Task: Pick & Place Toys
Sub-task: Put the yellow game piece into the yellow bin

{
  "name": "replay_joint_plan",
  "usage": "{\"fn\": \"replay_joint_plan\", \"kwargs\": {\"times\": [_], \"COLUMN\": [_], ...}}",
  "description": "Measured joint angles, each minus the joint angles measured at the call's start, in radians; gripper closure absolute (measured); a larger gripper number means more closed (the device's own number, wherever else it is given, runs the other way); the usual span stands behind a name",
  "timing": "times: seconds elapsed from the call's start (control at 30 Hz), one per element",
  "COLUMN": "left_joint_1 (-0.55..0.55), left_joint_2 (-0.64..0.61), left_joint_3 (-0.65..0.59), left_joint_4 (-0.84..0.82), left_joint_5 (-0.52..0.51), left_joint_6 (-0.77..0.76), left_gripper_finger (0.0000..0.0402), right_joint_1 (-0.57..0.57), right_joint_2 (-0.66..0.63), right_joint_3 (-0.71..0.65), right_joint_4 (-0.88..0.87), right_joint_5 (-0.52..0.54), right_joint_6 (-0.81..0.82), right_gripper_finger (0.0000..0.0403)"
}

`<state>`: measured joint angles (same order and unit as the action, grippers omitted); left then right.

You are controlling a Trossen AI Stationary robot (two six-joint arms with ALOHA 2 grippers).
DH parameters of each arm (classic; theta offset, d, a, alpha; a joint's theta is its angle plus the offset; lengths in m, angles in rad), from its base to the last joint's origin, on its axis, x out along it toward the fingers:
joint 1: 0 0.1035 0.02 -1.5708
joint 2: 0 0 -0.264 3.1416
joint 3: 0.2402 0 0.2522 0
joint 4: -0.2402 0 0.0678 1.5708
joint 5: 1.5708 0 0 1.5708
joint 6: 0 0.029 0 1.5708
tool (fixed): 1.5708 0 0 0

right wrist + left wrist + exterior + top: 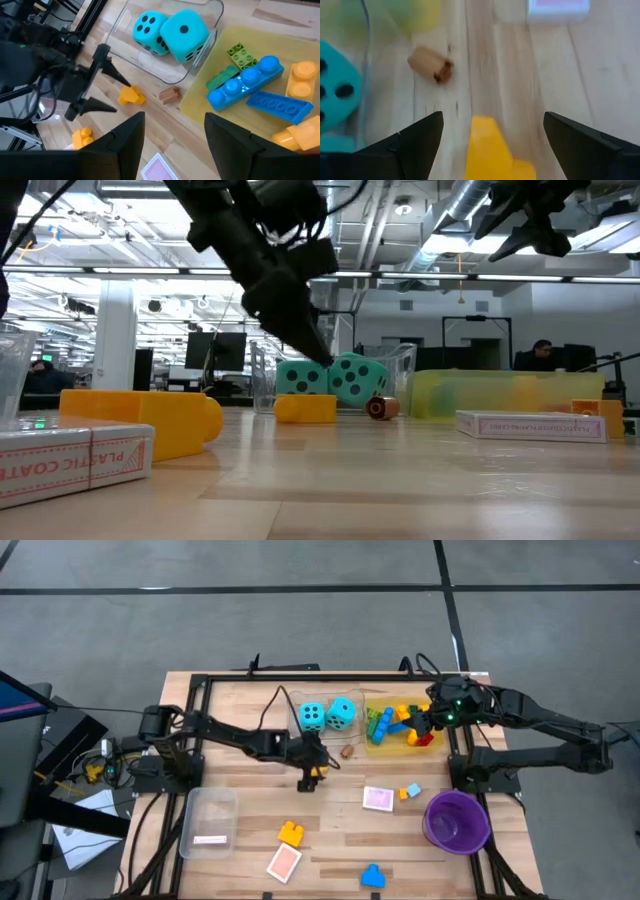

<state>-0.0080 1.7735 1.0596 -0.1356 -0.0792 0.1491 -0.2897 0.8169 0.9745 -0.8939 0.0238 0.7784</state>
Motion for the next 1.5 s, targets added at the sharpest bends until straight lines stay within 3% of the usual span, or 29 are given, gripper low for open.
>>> {"fn": "replay_joint_plan", "kwargs": {"times": [0.3, 0.97, 1.27, 1.5], "left_joint_1": [0.029, -0.073, -0.120, -0.144], "left_joint_2": [0.044, 0.108, 0.108, 0.100], "left_joint_3": [-0.001, -0.001, -0.013, -0.080], "left_joint_4": [-0.034, -0.033, -0.017, 0.008], "left_joint_5": [0.050, 0.027, 0.028, 0.025], "left_joint_6": [0.034, -0.077, -0.133, -0.272], "left_gripper_finger": [0.0064, 0.0075, 0.0119, 0.0161], "right_joint_1": [0.016, 0.015, 0.015, 0.015], "right_joint_2": [0.000, 0.000, 0.000, 0.000], "right_joint_3": [0.000, 0.000, 0.000, 0.000], "right_joint_4": [-0.007, -0.011, -0.011, -0.011], "right_joint_5": [0.003, 0.003, 0.003, 0.003], "right_joint_6": [0.000, -0.003, -0.002, 0.000], "right_gripper_finger": [0.0204, 0.0204, 0.0204, 0.0204]}}
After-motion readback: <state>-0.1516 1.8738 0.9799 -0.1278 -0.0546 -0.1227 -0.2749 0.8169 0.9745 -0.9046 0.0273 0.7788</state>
